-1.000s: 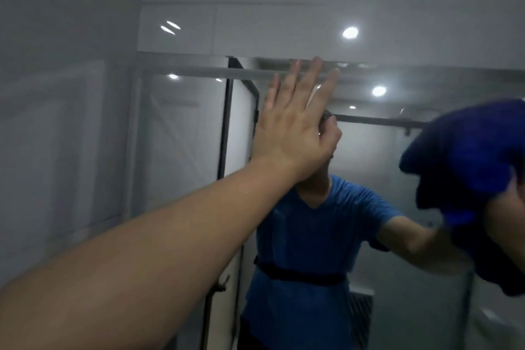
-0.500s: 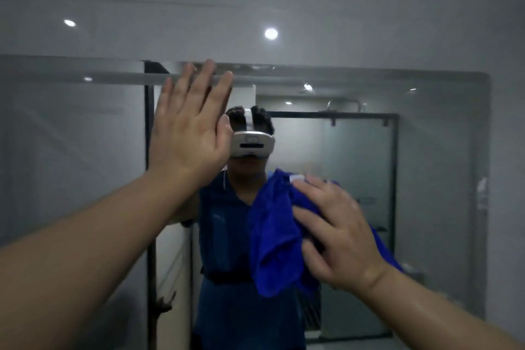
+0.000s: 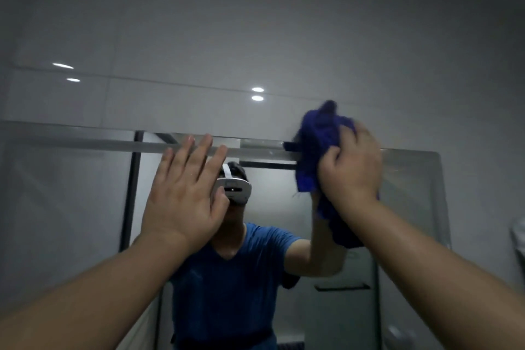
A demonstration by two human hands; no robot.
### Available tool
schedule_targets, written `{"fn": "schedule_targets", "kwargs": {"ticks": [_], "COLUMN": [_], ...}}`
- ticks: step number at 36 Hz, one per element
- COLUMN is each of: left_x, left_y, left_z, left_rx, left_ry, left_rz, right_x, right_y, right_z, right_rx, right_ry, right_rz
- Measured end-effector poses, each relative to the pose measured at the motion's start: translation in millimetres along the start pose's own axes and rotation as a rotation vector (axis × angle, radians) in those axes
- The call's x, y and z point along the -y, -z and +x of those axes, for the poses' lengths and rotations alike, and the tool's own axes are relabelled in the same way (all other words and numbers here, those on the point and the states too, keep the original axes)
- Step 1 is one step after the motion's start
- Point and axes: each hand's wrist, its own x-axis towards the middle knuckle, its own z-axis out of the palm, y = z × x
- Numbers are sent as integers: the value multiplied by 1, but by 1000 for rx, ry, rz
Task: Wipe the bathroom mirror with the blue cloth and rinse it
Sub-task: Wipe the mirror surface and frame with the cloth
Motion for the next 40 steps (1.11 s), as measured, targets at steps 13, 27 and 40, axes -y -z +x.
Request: {"fn": "schedule_targets", "kwargs": {"ticks": [13, 27, 40], "left_x": [-4, 2, 68], "left_y": [2, 0, 51], "left_z": [1, 1, 9], "left_rx": [-33, 30, 80], "left_ry": [-6, 15, 12], "left_rz": [-23, -7, -167], "right_x": [23, -61, -122], "right_y": [13, 54, 81], "right_z": [0, 42, 59], "right_rx": [146, 219, 231], "right_ry": [388, -18, -270], "right_rz": [-129, -197, -309]}}
